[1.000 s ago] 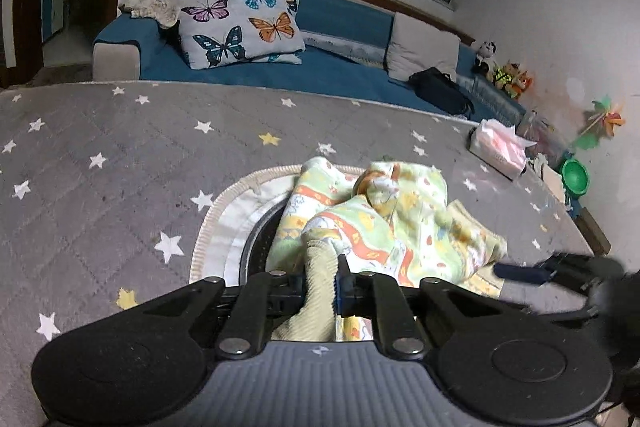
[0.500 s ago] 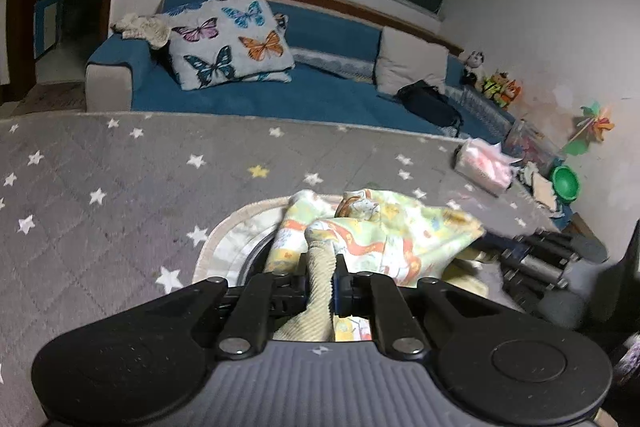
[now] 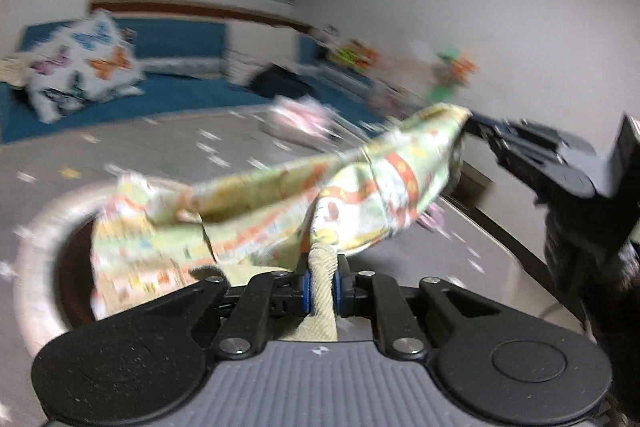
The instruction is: Fold clothes
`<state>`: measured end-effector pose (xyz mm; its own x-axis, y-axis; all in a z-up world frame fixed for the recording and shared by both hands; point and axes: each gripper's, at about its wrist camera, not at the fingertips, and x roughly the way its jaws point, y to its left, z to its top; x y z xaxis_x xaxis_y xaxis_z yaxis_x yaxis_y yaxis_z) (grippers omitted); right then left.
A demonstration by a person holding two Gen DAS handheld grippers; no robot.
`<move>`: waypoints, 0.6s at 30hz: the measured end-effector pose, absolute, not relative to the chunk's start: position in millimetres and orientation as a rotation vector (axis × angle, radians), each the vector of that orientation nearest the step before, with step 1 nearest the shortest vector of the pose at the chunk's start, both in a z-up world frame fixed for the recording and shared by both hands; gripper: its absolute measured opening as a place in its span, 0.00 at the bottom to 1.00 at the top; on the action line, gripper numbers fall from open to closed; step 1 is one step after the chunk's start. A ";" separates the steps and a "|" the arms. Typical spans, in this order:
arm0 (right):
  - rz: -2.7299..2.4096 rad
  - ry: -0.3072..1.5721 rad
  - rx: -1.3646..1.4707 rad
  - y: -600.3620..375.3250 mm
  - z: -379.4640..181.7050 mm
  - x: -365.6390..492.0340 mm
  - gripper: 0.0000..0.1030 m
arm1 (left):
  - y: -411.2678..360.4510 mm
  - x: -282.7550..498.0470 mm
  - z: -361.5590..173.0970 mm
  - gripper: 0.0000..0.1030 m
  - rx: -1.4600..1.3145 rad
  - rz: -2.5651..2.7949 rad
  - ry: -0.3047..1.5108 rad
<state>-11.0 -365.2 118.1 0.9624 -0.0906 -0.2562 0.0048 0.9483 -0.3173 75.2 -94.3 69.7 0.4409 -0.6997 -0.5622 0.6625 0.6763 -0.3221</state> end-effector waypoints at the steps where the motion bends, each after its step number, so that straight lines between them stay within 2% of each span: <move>1: -0.077 0.292 -0.319 -372.1 113.7 -18.5 0.03 | -102.6 65.9 61.7 0.13 -0.035 -0.873 0.745; 2: -0.098 0.330 -0.321 -377.7 107.5 -23.1 0.04 | -107.5 59.3 55.0 0.13 -0.019 -0.889 0.761; 5: -0.130 0.466 -0.323 -391.6 84.3 -28.3 0.08 | -111.7 47.5 41.3 0.23 -0.004 -0.908 0.803; 7: -0.116 0.532 -0.302 -394.5 71.8 -28.1 0.14 | -100.1 46.6 39.4 0.43 -0.012 -0.878 0.794; 9: -0.075 0.548 -0.285 -392.5 68.3 -28.0 0.21 | -84.2 50.8 40.1 0.49 -0.017 -0.825 0.777; 13: 0.043 0.547 -0.261 -373.9 70.9 -11.1 0.29 | -52.6 69.8 35.3 0.59 -0.015 -0.670 0.775; 15: 0.124 0.557 -0.265 -351.6 69.1 8.5 0.34 | -39.5 80.7 29.6 0.60 -0.008 -0.586 0.778; 18: 0.252 0.593 -0.244 -316.9 61.1 47.9 0.34 | -19.0 93.3 19.0 0.62 -0.039 -0.507 0.805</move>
<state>47.9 -316.9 61.1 0.8003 0.1634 -0.5769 -0.3023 0.9409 -0.1528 93.3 -19.0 19.0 0.5805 -0.4479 -0.6800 0.4191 0.8803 -0.2221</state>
